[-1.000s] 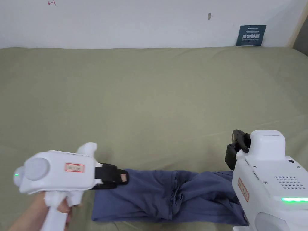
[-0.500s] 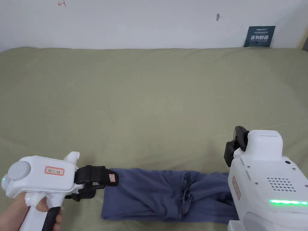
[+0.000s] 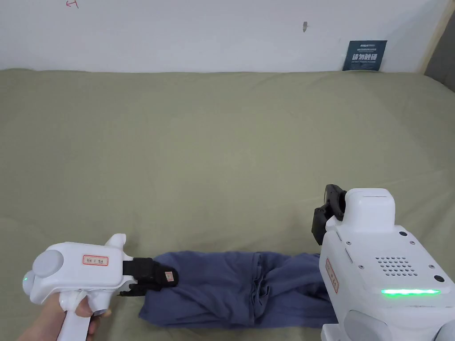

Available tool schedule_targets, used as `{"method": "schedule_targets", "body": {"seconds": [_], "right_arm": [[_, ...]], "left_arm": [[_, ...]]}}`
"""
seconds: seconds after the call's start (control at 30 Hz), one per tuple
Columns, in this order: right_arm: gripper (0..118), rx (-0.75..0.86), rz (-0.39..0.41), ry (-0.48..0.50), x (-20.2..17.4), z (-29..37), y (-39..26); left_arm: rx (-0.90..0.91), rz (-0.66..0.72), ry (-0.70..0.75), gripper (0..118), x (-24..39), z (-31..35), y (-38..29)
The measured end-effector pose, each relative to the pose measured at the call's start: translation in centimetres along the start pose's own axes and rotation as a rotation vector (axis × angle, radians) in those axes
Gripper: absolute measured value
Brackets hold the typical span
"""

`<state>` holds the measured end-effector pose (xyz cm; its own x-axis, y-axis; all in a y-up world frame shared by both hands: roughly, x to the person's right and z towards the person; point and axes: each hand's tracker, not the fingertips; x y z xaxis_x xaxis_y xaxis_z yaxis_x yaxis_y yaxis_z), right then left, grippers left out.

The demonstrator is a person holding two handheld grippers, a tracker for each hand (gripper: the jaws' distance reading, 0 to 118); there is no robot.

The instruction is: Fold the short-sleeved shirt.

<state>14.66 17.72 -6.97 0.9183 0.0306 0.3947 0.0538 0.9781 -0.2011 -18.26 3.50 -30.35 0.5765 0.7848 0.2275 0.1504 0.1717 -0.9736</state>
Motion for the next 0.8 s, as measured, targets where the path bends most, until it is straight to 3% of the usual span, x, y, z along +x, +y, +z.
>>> {"method": "schedule_targets", "body": {"seconds": [0.33, 0.53, 0.8], "right_arm": [[1, 0.009, 0.002, 0.004, 0.2, 0.3, 0.5], [1, 0.004, -0.013, 0.031, -0.7, 0.1, 0.3], [1, 0.000, -0.012, 0.053, -1.6, 0.0, 0.4]], "left_arm": [[0.210, 0.015, 0.137, 8, -0.5, 11.2, 0.4], [0.291, -0.015, 0.327, 8, 0.1, 20.2, -0.3], [0.221, -0.183, 0.366, 8, 8.6, 17.0, -0.4]]}}
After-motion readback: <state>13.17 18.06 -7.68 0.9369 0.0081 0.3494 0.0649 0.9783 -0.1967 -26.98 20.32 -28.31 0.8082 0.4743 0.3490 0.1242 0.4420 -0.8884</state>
